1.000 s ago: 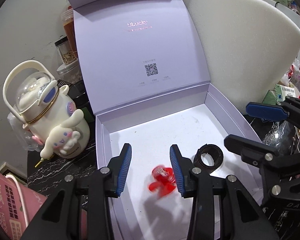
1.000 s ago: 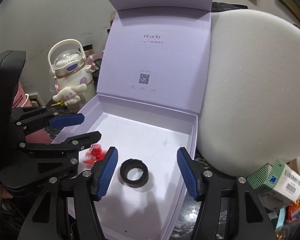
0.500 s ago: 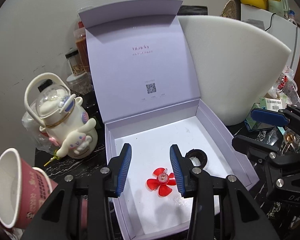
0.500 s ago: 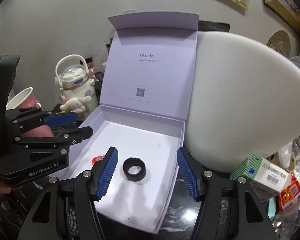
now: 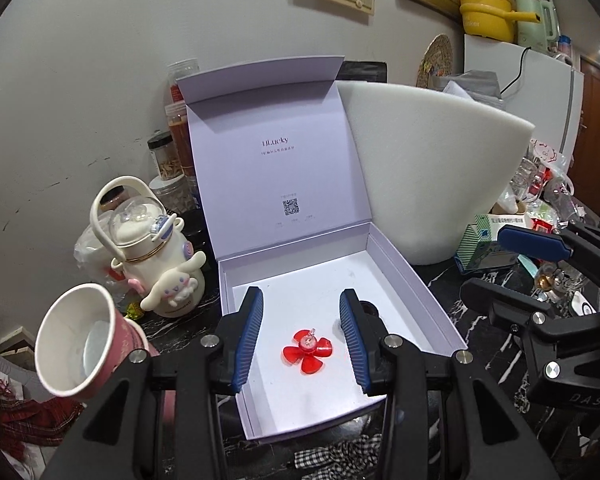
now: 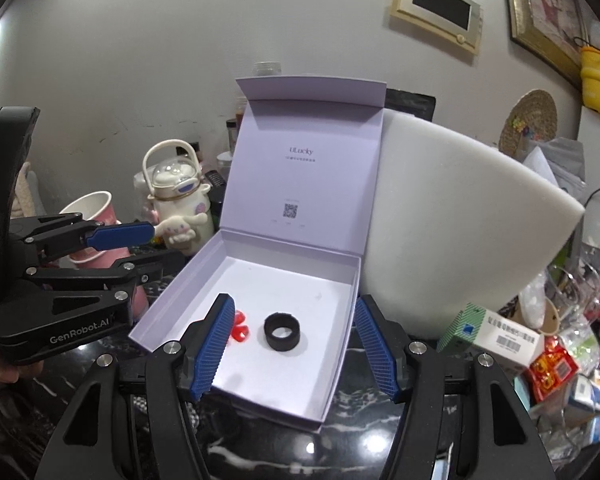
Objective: Organize rigid objects
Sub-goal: 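Withdraw both tools from the box back toward the table items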
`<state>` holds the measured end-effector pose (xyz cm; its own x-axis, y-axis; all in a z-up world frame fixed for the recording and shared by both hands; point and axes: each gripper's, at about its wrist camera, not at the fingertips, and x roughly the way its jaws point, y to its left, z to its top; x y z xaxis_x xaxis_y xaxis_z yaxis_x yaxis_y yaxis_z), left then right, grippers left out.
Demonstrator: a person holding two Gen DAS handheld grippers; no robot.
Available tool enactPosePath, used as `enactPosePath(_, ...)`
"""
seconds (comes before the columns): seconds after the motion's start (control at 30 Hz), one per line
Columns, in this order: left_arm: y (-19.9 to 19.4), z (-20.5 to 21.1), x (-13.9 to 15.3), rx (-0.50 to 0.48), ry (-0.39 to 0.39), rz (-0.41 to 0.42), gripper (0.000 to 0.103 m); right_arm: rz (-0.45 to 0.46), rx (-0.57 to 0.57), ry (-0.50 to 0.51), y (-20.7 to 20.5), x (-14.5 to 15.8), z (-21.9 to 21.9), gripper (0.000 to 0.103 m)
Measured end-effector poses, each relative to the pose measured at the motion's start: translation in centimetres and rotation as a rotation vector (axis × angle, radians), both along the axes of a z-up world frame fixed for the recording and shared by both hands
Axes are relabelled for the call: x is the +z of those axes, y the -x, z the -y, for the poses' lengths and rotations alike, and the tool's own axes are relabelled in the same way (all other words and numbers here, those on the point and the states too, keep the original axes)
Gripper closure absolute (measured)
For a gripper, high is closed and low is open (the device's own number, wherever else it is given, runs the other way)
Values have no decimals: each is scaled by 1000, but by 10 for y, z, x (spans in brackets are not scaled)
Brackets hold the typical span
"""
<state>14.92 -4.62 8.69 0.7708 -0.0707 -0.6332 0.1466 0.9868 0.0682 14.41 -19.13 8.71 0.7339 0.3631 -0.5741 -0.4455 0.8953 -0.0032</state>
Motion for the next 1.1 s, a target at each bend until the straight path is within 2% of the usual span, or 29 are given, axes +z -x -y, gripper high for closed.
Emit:
enactPosePath(0.5,64,9,9,-2,12,30,64,40,12,-9,68,8,10,38)
enactPosePath(0.9,108,21,1,-42,31,23,64,15,35,-31,110,-8,20,35)
enactPosePath(1.1,123,25,-14,-66,57,-17,64,-20,57,-41,127,-24,23,34)
